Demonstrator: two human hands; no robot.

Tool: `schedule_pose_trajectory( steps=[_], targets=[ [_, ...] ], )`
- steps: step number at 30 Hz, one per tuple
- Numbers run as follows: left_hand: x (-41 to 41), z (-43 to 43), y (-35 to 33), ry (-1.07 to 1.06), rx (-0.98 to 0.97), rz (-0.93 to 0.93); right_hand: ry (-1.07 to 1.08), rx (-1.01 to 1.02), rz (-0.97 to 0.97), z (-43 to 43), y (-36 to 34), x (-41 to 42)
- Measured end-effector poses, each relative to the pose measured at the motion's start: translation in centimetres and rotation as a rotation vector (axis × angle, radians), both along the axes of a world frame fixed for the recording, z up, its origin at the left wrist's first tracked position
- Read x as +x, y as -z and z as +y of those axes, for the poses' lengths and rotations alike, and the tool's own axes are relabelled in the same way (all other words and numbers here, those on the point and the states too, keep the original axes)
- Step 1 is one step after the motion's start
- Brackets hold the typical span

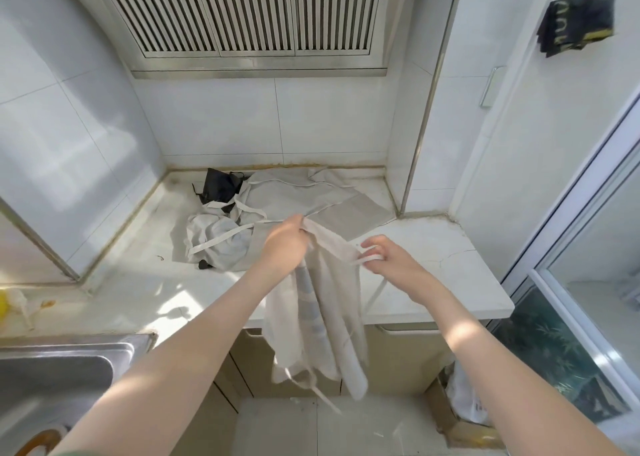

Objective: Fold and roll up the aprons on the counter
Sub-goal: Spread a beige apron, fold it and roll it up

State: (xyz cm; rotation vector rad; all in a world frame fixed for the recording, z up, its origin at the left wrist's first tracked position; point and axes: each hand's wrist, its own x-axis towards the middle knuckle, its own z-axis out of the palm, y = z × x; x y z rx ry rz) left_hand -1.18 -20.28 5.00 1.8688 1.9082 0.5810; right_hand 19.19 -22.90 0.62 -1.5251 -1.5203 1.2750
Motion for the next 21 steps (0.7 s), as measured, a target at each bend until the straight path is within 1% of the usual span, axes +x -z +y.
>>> schedule_pose_trajectory(
  steps=[2,5,7,9,10,11,13,14,15,16,18,19,21],
  targets=[
    [1.0,-0.1,-0.7,0.082,0.031,-0.093,-0.085,-0.032,-0.122,0.1,0.6,-0.9],
    [1.4,-0.4,-1.4,0.2,0.079,-0.258,-0.053,-0.004,-0.246,0.3,2.2,-1.9],
    [0.7,-0.7,-1.8,0.241,0.041,-0.399,-0.045,-0.021,-0.232,0.4,3.3,-2.1],
    [-0.7,-0.9,-2.0,0.243,0.044,-0.45,-0.031,-0.047,-0.131,-0.1,3.8,-2.4],
    [-1.6,-0.8,-2.0,0.213,0.071,-0.403,-0.018,-0.051,-0.094,-0.3,3.8,-2.6],
    [-2.5,-0.5,-2.0,0.163,0.1,-0.268,0.005,-0.031,-0.066,-0.3,4.0,-2.6],
    [-4.4,-0.2,-1.6,0.046,0.07,0.238,0.044,0.034,-0.062,-0.1,3.6,-3.1],
    [-5.1,-0.1,-1.2,0.028,0.026,0.425,0.057,0.056,-0.065,-0.1,3.1,-3.5],
    [-5.2,-0.5,-0.9,0.069,0.012,0.496,0.049,0.078,-0.064,0.0,2.7,-4.1],
    [-4.8,-1.0,-0.4,0.157,0.03,0.484,0.03,0.097,-0.07,0.1,2.3,-4.6],
    [-3.0,-2.3,0.7,0.375,0.1,0.342,-0.053,0.122,-0.087,0.1,1.1,-5.9],
    [-1.9,-2.8,1.2,0.448,0.097,0.269,-0.085,0.12,-0.086,0.2,0.4,-6.5],
    [-0.3,-2.9,2.8,0.487,-0.024,0.062,-0.095,0.097,-0.08,0.4,-0.4,-7.4]
  ],
)
